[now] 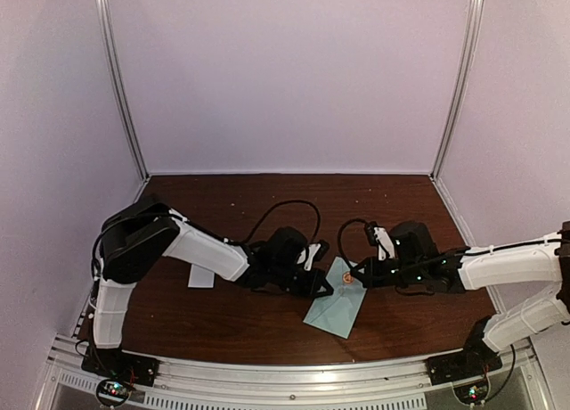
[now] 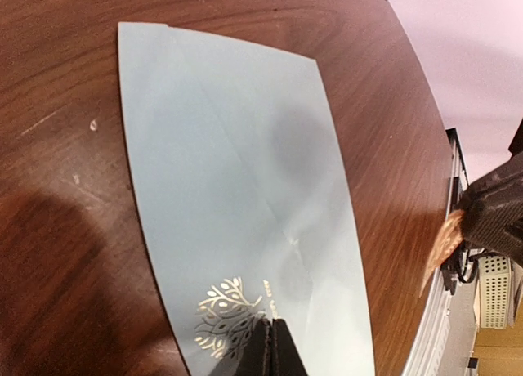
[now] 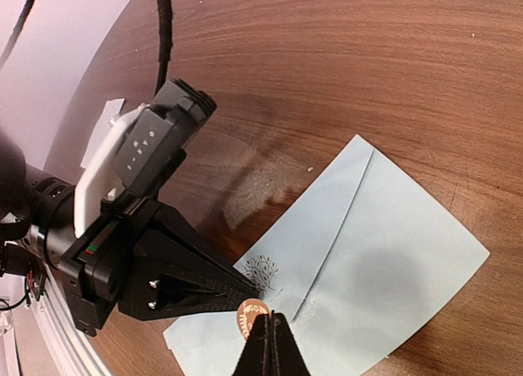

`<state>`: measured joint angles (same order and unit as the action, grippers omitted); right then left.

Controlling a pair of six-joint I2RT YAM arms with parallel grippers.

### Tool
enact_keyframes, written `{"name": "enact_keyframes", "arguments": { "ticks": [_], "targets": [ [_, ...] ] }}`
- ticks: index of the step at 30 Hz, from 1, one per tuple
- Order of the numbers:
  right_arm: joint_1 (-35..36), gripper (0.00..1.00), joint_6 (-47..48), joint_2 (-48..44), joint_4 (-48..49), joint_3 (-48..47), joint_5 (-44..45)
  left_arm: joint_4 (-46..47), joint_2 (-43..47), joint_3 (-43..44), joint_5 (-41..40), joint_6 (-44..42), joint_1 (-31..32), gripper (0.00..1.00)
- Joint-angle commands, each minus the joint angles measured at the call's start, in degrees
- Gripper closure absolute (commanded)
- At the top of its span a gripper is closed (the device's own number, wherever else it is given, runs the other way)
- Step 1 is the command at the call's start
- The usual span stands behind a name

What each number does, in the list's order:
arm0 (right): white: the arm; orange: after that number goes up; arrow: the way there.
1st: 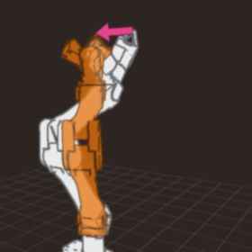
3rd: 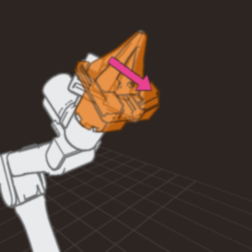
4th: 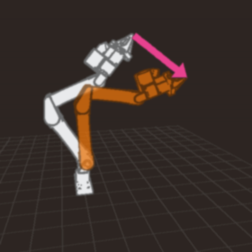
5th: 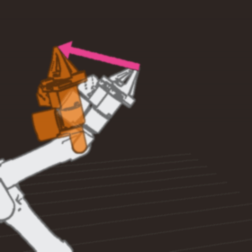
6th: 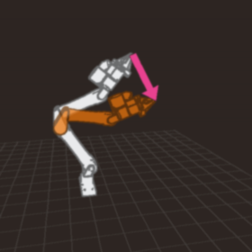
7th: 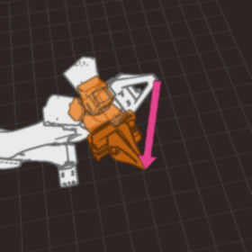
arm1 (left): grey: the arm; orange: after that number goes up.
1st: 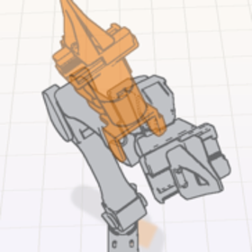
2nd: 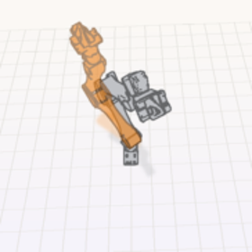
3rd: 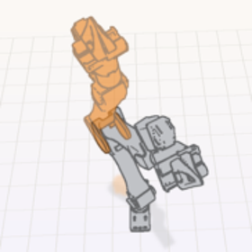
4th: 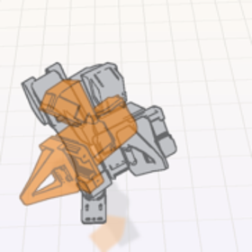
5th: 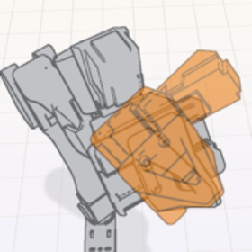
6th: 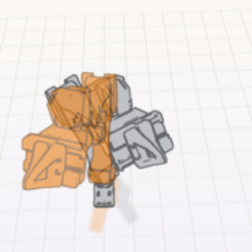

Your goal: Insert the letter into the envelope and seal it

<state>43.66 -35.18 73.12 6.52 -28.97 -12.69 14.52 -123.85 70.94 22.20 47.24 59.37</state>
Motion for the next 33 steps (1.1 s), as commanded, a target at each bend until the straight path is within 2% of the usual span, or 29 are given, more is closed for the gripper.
{"name": "enact_keyframes", "arguments": {
  "ticks": [1, 16, 33],
  "targets": [
    [0.18, 1.00, -0.50, 1.14, -0.03, -0.11, 0.64, 2.18, -1.60, 1.72, 1.46, -0.03, 0.35, 1.00],
    [0.20, 1.00, 0.11, 9.21, 3.72, -0.49, -2.46, -1.36, -3.41, 2.25, 1.12, -1.87, 0.38, 1.00],
    [0.19, 1.00, 0.76, 11.86, 4.21, -0.91, -2.23, -2.93, -3.54, 3.91, 1.11, -2.77, 0.39, 1.00]
  ]
}}
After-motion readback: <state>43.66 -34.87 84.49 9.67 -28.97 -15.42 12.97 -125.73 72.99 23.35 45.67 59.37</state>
